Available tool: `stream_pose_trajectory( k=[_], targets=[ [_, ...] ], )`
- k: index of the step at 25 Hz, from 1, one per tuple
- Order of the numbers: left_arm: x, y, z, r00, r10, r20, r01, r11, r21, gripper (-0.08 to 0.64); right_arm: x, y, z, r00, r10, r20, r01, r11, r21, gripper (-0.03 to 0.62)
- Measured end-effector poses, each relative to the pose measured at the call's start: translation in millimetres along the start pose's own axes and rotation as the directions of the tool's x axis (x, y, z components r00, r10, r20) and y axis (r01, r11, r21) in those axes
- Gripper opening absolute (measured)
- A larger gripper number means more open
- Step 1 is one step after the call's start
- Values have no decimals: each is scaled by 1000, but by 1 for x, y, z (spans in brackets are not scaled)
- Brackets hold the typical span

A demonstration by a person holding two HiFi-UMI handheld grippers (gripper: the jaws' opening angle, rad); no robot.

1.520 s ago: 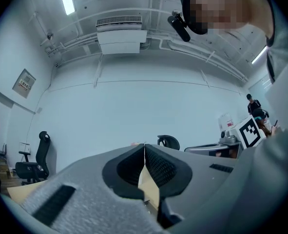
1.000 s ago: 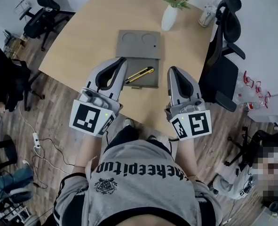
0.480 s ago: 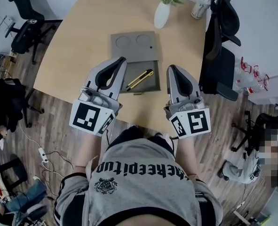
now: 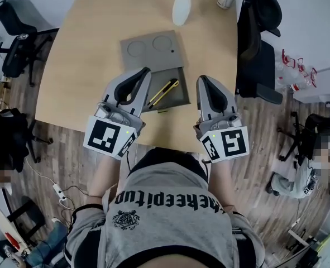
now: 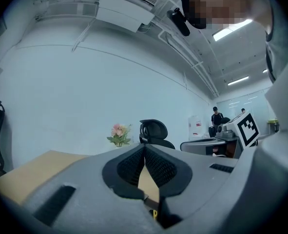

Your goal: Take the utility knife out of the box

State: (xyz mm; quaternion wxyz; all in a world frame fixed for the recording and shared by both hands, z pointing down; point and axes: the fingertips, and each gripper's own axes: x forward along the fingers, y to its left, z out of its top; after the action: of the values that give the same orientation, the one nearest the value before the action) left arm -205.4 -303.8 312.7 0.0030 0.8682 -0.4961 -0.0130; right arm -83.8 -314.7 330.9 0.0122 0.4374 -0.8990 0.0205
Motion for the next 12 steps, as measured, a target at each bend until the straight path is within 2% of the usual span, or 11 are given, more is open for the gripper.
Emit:
stream_pose_trajectory(
  k=[12],
  targets=[
    [25, -9, -42, 993, -79, -92, 75, 996, -47, 18, -1, -17, -38, 995, -59, -87, 61, 998, 25, 6]
  ],
)
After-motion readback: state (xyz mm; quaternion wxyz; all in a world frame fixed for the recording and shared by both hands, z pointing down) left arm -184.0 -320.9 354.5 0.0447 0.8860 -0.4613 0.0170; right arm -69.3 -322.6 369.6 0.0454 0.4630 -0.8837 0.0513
